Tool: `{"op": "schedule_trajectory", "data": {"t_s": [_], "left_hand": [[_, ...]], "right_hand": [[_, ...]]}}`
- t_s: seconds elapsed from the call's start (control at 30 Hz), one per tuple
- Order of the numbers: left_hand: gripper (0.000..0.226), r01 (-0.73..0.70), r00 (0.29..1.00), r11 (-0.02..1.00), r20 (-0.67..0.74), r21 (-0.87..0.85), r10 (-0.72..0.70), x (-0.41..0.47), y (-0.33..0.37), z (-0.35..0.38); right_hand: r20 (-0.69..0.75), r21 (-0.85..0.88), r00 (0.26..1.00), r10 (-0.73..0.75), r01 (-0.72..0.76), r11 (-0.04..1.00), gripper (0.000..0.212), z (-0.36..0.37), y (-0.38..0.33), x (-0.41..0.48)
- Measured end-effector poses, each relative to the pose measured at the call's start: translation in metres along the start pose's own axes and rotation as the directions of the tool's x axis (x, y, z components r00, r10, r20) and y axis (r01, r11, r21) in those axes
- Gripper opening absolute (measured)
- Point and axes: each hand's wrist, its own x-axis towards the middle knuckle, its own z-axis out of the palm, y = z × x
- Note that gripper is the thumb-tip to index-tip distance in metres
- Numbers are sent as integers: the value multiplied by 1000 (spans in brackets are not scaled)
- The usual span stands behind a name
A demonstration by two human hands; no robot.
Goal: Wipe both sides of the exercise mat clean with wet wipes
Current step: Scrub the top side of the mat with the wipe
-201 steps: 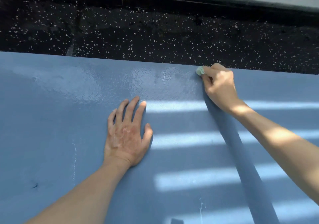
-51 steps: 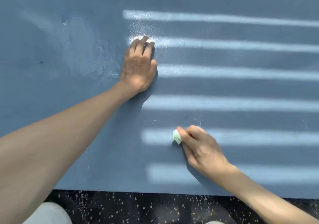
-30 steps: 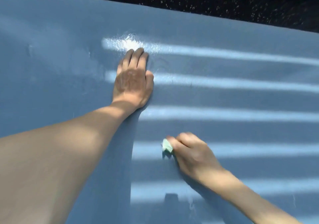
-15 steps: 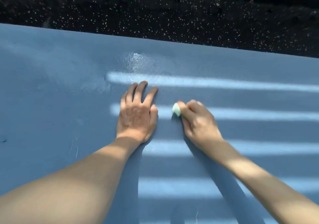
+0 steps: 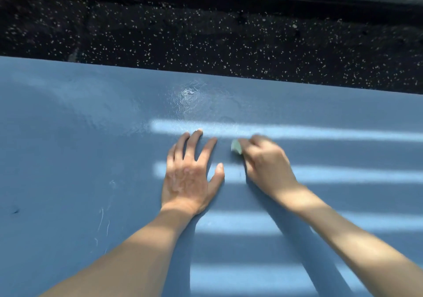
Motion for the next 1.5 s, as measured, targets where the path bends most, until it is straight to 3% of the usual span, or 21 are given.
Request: {"op": "schedule_trajectory", "data": {"t_s": [0.1,0.3,0.37,0.43,0.6,0.73,0.8,0.9,0.97,1.07,1.23,1.37,1.5], "left_hand": [[57,-7,1000,1000,-23,0,7,-2,0,1],[57,-3,998,1000,-62,10,4,0,1,2],[57,-9,998,1000,-67,11,10,-1,1,3],[57,-11,997,1000,-72,14,12,-2,1,3],[57,-12,998,1000,-61,14,13,-1,0,3],[57,-15,998,1000,-55,12,16,-3,0,2],[57,-13,998,1000,-53,10,14,-3,1,1],[56,-15,999,1000,-53,4,15,-2,0,1],[56,-19,999,1000,-49,10,19,-2,0,1],[57,-23,998,1000,-58,8,24,-4,0,1],[57,-16,998,1000,-53,-3,16,-3,0,1],[57,-24,999,1000,-43,4,24,-5,-1,2],[57,-19,999,1000,-38,3,19,-3,-1,2]], "right_hand": [[-119,-28,991,58,-62,998,17,2,22,45],[14,54,1000,2,-3,999,23,-3,11,29],[-28,-43,997,72,-74,996,25,-6,28,72],[-97,-26,991,96,-99,995,34,-4,39,93],[23,-54,1000,-16,18,998,24,-8,32,67],[-63,-30,996,67,-69,997,25,-6,52,125],[-116,-47,993,33,-39,998,20,1,50,121],[-59,-8,998,-6,6,1000,27,2,43,104],[-46,-71,999,-28,24,997,26,-3,49,121],[-102,-156,994,34,-50,986,15,-8,66,138],[-56,-29,998,1,-3,1000,20,-17,72,92],[-125,-145,992,36,-54,988,16,-19,92,123],[-117,-62,993,2,-9,998,19,-20,88,85]]}}
